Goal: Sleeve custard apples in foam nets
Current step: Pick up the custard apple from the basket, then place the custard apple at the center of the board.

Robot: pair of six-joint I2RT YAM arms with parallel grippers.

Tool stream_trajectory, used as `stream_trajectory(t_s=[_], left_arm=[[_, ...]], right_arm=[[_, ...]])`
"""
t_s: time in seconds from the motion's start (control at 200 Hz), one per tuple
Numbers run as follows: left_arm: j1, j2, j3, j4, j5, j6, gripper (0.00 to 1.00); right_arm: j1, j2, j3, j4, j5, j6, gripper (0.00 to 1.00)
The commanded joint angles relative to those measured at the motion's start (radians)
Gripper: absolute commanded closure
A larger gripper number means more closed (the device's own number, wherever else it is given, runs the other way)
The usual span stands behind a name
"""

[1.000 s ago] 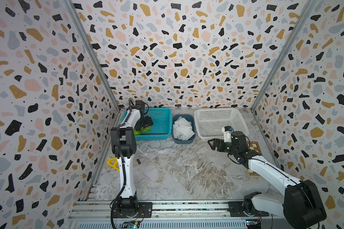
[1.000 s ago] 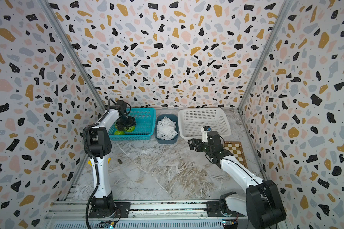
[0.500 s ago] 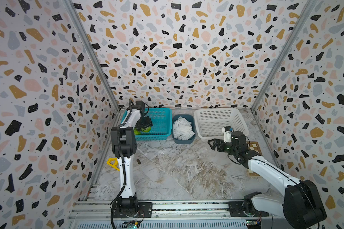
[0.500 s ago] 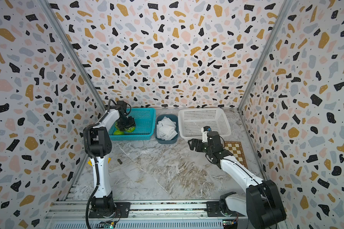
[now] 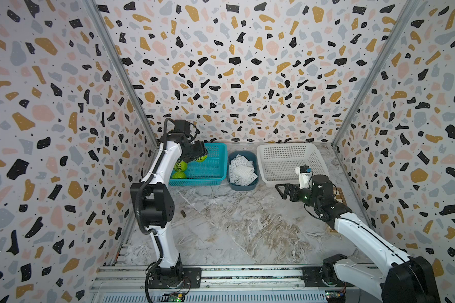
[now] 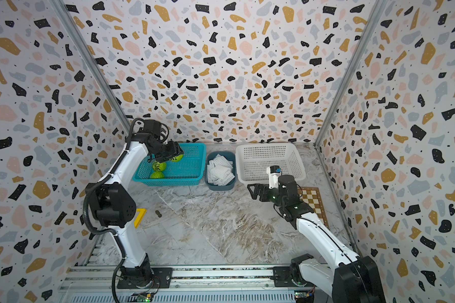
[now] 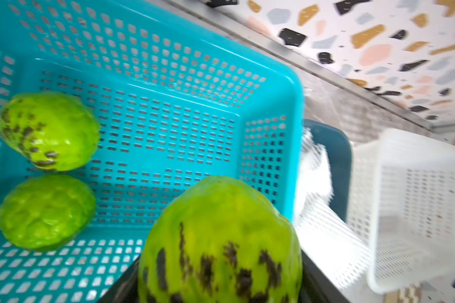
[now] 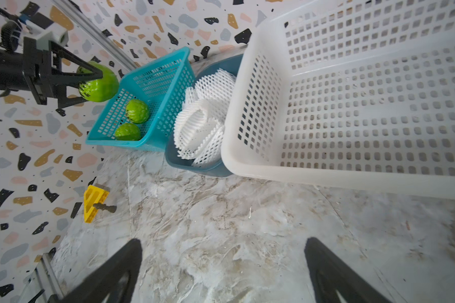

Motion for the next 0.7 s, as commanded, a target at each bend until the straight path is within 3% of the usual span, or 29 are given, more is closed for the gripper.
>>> stream_trajectory(t_s=[0.0, 0.405, 0.521, 0.696], left_arm=[[-0.042, -0.095, -0.104, 0.060, 0.180, -0.021, 0.38], [-0.207, -0.537, -0.700, 0.481, 0.687, -0.181, 0.39], [-0.257, -0.642, -0.804, 0.562, 0.761, -0.226, 0.39], [-0.327, -0.777, -0.912, 0.689, 0.842, -0.321, 0.38]], right_arm=[[0.017, -0.067, -0.015, 0.069, -0.100, -0.031, 0.01], [0.133, -0.219, -0.123, 0.337, -0.377, -0.083, 0.00], [0.205, -0.195, -0.105, 0.345, -0.455, -0.129, 0.01], [0.330, -0.177, -0.095, 0.363, -0.428, -0.190, 0.00]])
